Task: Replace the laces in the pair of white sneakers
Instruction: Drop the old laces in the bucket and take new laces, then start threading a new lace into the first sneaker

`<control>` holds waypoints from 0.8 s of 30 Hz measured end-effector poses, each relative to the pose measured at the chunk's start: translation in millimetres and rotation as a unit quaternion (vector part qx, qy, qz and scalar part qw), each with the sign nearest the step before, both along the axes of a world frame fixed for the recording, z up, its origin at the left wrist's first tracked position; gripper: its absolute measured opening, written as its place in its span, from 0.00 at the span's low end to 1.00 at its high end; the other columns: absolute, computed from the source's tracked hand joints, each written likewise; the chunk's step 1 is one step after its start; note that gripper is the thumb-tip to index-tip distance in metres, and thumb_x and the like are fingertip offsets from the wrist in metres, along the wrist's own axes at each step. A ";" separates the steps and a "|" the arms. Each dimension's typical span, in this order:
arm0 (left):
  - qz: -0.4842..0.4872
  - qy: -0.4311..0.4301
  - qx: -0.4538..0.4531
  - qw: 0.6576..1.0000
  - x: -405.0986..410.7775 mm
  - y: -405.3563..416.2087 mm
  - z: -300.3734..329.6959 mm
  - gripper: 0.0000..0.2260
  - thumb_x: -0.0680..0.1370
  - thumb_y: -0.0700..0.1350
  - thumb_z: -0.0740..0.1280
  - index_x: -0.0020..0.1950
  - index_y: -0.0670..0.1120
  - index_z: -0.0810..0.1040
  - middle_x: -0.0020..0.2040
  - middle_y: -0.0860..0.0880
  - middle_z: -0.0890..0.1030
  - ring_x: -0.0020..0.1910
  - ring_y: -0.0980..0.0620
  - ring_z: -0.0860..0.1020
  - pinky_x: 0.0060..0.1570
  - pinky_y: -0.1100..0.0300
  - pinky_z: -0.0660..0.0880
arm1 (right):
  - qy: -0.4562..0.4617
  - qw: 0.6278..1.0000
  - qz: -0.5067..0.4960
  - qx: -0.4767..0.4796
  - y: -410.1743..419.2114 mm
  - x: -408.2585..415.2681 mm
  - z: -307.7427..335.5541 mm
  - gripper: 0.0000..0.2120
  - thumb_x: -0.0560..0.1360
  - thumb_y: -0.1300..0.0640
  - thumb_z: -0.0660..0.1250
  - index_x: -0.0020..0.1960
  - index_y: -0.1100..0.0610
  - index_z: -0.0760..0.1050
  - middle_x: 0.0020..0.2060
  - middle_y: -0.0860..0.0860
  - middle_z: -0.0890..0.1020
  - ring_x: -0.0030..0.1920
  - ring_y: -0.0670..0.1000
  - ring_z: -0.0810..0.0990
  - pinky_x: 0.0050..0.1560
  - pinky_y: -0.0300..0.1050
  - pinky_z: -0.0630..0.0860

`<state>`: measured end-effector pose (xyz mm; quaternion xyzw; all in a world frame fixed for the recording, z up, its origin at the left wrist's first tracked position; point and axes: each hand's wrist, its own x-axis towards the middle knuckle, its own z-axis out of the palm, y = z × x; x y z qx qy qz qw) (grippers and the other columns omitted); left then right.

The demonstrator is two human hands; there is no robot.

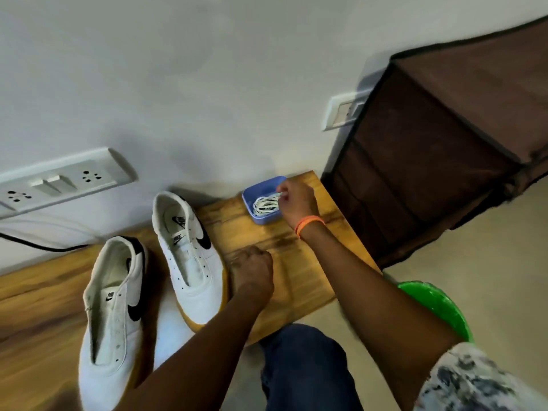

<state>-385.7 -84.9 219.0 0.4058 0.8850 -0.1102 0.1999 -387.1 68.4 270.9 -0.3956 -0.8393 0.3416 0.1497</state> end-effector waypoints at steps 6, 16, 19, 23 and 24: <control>-0.028 -0.008 0.018 0.999 -16.4 1.4 -18.2 0.20 0.76 0.47 0.70 0.67 0.45 0.72 0.66 0.40 0.73 0.63 0.41 0.73 0.62 0.46 0.72 | -0.335 0.860 0.267 0.277 16.3 -64.8 -6.4 0.17 0.76 0.62 0.65 0.65 0.54 0.75 0.60 0.55 0.79 0.63 0.60 0.73 0.60 0.52 0.70; -0.022 -0.043 0.068 0.996 -20.2 -0.1 -18.6 0.22 0.77 0.42 0.71 0.70 0.43 0.70 0.70 0.39 0.70 0.71 0.38 0.64 0.62 0.49 0.72 | -0.332 0.852 0.264 0.307 19.7 -71.4 -24.2 0.07 0.76 0.58 0.67 0.54 0.54 0.80 0.53 0.54 0.82 0.59 0.59 0.75 0.57 0.51 0.71; -0.022 -0.046 0.067 0.996 -17.9 -2.6 -16.7 0.25 0.76 0.43 0.72 0.71 0.43 0.69 0.72 0.39 0.68 0.71 0.38 0.63 0.64 0.48 0.70 | -0.280 0.900 0.221 0.252 32.4 -64.1 -10.4 0.07 0.75 0.54 0.70 0.52 0.52 0.80 0.53 0.53 0.83 0.58 0.59 0.76 0.56 0.48 0.70; -0.008 -0.096 0.090 0.991 -20.2 -9.1 -13.1 0.22 0.76 0.43 0.70 0.69 0.44 0.71 0.71 0.39 0.69 0.68 0.40 0.68 0.66 0.49 0.70 | -0.185 0.961 0.147 0.143 48.5 -51.7 18.6 0.03 0.72 0.55 0.73 0.43 0.53 0.80 0.46 0.53 0.84 0.52 0.59 0.80 0.54 0.49 0.75; 0.000 -0.117 0.110 0.987 -22.0 -11.2 -10.2 0.19 0.76 0.43 0.69 0.67 0.44 0.73 0.68 0.41 0.72 0.66 0.42 0.71 0.64 0.51 0.71 | -0.152 0.973 0.132 0.116 52.5 -48.9 25.1 0.04 0.71 0.56 0.74 0.42 0.54 0.80 0.44 0.53 0.84 0.49 0.58 0.80 0.52 0.51 0.76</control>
